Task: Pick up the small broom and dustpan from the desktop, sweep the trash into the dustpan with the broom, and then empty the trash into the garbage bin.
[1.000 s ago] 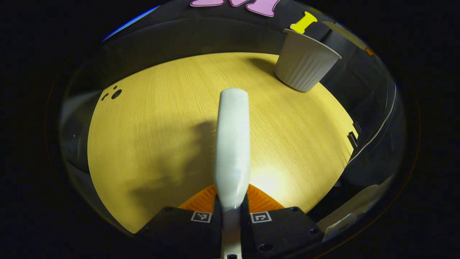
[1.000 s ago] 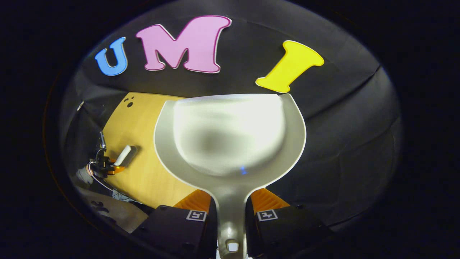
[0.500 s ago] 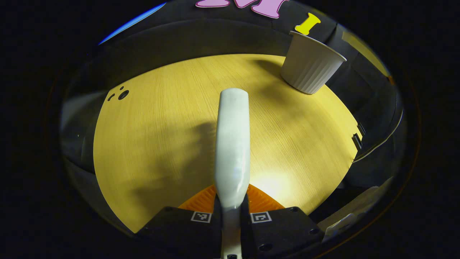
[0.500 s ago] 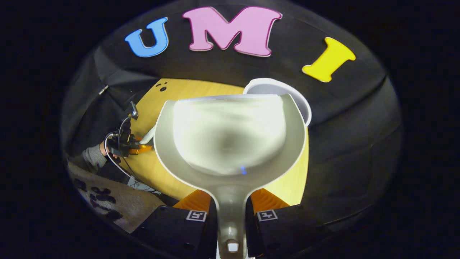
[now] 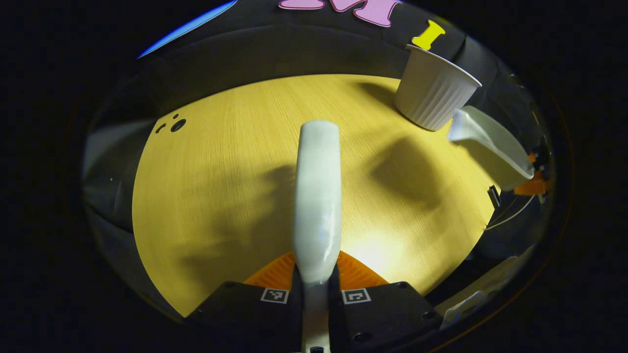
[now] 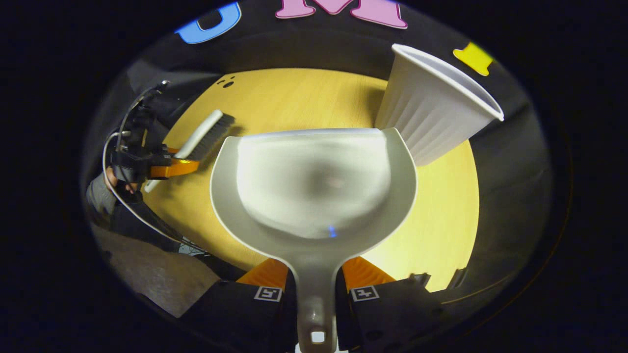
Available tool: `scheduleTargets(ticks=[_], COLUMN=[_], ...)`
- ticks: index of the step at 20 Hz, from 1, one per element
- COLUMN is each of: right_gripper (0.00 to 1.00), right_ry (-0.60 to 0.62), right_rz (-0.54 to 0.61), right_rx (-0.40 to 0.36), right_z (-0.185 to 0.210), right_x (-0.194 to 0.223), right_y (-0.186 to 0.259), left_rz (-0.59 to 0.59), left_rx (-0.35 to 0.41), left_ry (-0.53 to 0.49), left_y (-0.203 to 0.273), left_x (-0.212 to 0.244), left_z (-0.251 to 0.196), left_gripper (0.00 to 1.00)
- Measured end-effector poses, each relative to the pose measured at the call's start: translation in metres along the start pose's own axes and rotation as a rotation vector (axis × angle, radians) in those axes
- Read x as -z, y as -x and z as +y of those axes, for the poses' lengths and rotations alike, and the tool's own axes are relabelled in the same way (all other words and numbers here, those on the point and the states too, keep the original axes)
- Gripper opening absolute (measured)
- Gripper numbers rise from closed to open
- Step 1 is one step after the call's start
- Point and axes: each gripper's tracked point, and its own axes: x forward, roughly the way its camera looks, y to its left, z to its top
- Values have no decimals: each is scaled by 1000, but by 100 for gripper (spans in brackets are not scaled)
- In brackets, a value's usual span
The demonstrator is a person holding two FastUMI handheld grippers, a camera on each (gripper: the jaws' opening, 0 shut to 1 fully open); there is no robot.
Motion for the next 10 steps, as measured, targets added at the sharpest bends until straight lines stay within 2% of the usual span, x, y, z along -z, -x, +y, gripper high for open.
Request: scheduleTargets(ticks=[1, 4, 5, 6, 9, 10], right_gripper=[36, 36, 39, 36, 36, 32], right_ry=[-8, -10, -3, 5, -3, -9], right_rz=[3, -5, -8, -12, -8, -8], right_rx=[2, 8, 17, 28, 41, 46], right_z=[2, 5, 5, 3, 5, 7], right_x=[3, 6, 5, 5, 7, 6], right_y=[-13, -42, -50, -55, -66, -69], left_rz=[2, 6, 7, 7, 9, 12], left_rx=[-3, -22, -27, -32, -49, -53], left_ry=[1, -11, -12, -11, 1, 6], left_y=[-1, -4, -5, -5, -9, -9], left_x=[0, 0, 0, 2, 1, 3], left_z=[1, 4, 5, 6, 6, 6], left_gripper=[25, 25, 25, 25, 25, 25])
